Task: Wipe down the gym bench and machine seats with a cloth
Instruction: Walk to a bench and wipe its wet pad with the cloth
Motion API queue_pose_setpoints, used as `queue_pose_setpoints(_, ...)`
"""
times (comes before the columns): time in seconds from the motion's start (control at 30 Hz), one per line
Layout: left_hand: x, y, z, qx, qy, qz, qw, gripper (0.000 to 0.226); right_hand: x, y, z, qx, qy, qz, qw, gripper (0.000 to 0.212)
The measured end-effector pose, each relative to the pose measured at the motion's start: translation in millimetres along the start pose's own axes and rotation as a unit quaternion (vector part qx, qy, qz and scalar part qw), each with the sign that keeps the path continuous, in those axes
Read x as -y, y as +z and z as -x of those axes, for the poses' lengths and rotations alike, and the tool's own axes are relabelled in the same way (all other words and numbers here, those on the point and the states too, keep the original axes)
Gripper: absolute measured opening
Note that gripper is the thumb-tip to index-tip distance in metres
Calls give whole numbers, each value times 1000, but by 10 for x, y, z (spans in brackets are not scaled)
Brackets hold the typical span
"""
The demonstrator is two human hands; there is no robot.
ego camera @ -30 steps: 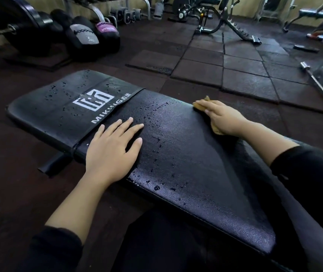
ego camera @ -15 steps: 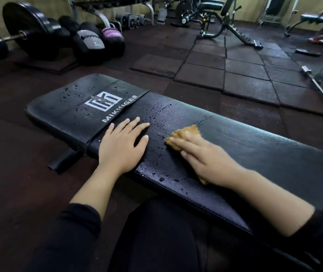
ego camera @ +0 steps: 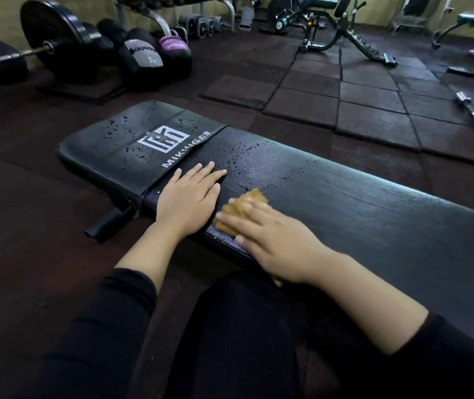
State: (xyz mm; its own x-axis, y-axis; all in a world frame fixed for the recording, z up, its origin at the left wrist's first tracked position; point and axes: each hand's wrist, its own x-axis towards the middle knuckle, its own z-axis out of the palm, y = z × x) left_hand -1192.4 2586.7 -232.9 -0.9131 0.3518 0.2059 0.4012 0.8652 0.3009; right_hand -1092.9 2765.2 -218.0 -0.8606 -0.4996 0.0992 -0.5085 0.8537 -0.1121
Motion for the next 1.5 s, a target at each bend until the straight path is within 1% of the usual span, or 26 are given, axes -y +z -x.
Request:
queue_pose_setpoints(0.07,8,-1,1,2,1,1,1000,43,45,-6,194,11,-66,19,998,47)
queue_pose_setpoints(0.13,21,8,0,0,4,-2,1000,43,-68,-89,409,25,-101,10,995,44)
queue_pose_setpoints(0.2,23,20,-6,-2,5,-2,1000,43,-279,-201,511,44,-82,-23,995,44)
queue_pose_setpoints(0.27,26,25,-22,-3,5,-1,1000,43,-477,-275,437,58,-28,-51,997,44)
queue_pose_setpoints(0.33,30,27,-32,-4,8,-3,1000,44,-517,-252,211,36,6,-57,998,45)
queue_pose_setpoints(0.4,40,26,-38,-3,11,-1,1000,43,-379,-160,-49,15,14,-46,999,47)
queue_pose_setpoints(0.47,48,20,-32,-1,12,5,1000,43,-143,-39,-163,-3,-17,-30,999,47)
queue_pose_setpoints(0.53,49,12,-35,-5,13,11,1000,43,-9,14,-51,-5,-77,-14,997,46)
queue_pose_setpoints(0.6,47,13,-32,-11,13,12,1000,42,-37,-55,177,15,-135,-22,991,48)
queue_pose_setpoints(0.67,40,18,-33,-14,14,9,1000,42,-141,-176,367,32,-156,-59,986,49)
queue_pose_setpoints(0.73,38,20,-35,-16,12,7,1000,42,-268,-268,438,34,-126,-109,985,52)
queue_pose_setpoints(0.77,36,20,-35,-16,11,5,1000,42,-329,-288,430,20,-98,-127,987,53)
queue_pose_setpoints(0.8,35,19,-33,-16,10,4,1000,42,-378,-290,394,-8,-65,-136,989,50)
queue_pose_setpoints(0.87,26,14,-26,-13,9,2,1000,43,-400,-266,250,-94,23,-142,985,41)
queue_pose_setpoints(0.93,22,9,-22,-9,7,0,1000,43,-310,-255,50,-168,135,-172,961,38)
queue_pose_setpoints(0.97,21,6,-20,-8,7,0,1000,43,-248,-253,-45,-168,178,-196,950,40)
queue_pose_setpoints(1.0,20,5,-19,-8,7,0,1000,43,-192,-252,-121,-138,203,-211,946,43)
queue_pose_setpoints(1.03,19,4,-18,-8,7,1,1000,43,-156,-244,-173,-86,208,-202,953,48)
queue_pose_setpoints(1.1,20,4,-18,-7,7,4,1000,44,-150,-250,-178,4,181,-127,975,55)
queue_pose_setpoints(1.13,20,4,-18,-8,7,4,1000,44,-178,-263,-149,26,158,-95,982,58)
queue_pose_setpoints(1.2,18,7,-18,-9,8,3,1000,44,-252,-298,-64,46,134,-83,986,60)
queue_pose_setpoints(1.27,20,17,-19,-13,10,-1,1000,44,-299,-289,3,33,139,-59,988,61)
queue_pose_setpoints(1.3,22,23,-19,-16,10,-4,1000,44,-299,-262,12,13,161,-42,986,63)
queue_pose_setpoints(1.4,26,28,-20,-21,10,-3,1000,43,-227,-165,-94,-68,266,49,960,72)
queue_pose_setpoints(1.43,25,28,-20,-20,10,-3,1000,43,-191,-150,-140,-87,287,71,951,77)
queue_pose_setpoints(1.5,17,26,-13,-17,9,-3,1000,43,-143,-142,-186,-71,279,53,956,89)
